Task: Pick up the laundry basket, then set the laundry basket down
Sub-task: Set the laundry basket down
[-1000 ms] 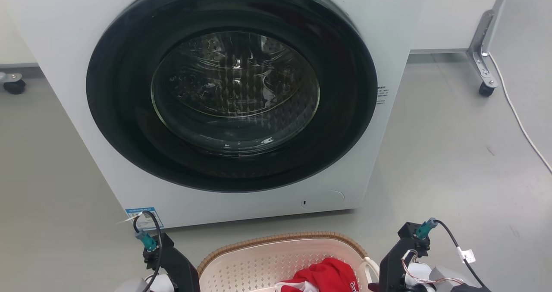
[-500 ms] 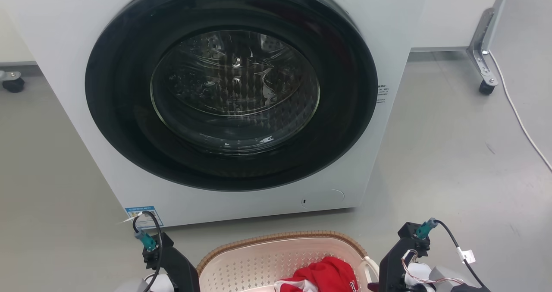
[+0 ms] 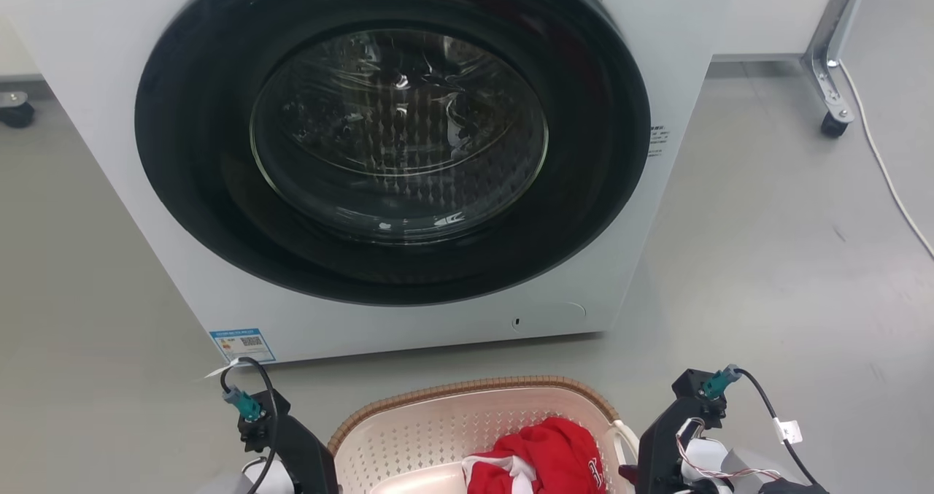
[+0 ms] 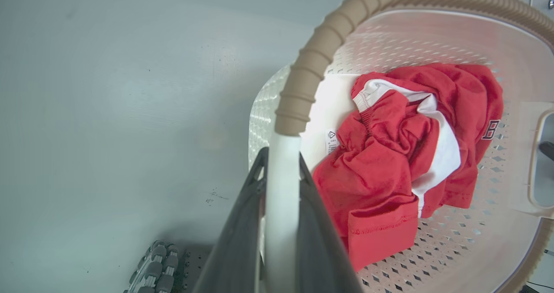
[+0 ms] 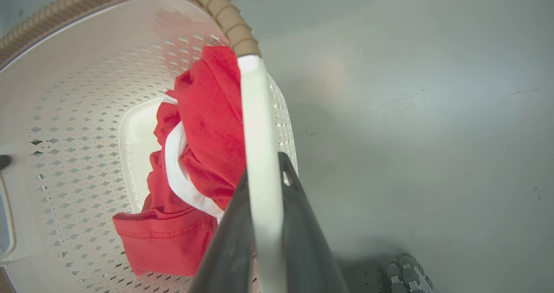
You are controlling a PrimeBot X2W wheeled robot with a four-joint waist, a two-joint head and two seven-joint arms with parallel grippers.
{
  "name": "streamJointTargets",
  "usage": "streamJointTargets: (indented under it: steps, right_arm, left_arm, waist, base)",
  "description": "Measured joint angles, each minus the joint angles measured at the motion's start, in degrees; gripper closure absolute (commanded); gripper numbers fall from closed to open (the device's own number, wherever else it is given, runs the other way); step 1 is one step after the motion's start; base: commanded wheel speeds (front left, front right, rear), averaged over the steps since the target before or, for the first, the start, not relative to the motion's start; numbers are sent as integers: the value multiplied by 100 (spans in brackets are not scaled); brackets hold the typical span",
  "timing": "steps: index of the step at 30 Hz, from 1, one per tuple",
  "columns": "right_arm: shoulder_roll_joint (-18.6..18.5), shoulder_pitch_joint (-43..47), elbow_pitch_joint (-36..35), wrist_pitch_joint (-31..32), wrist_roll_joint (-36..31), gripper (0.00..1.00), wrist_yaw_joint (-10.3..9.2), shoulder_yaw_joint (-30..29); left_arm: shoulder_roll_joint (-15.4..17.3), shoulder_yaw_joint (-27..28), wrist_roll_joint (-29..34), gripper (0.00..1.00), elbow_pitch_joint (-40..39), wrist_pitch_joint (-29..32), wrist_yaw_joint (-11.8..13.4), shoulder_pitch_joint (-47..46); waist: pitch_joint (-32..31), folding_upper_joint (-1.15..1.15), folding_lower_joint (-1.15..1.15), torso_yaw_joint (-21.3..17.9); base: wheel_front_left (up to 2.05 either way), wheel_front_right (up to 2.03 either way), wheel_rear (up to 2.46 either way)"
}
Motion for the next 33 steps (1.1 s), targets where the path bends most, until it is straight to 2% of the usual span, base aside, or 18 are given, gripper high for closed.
streamJointTargets:
  steps: [12,33]
  right_arm:
    - [1,-55,-159,-524,-8,100,-109,67]
    - [-7,-712,-470,-1742,-328,100,-403,277]
  left_arm:
    - [2,-25,125,100,-19,-667,-1,-90]
    - [122,-159,567,100,-159,-1970,-3,-783]
  waist:
    - [665,0,0,16]
    - [2394,0,1,73]
  base:
    - [0,0,0]
    - [0,0,0]
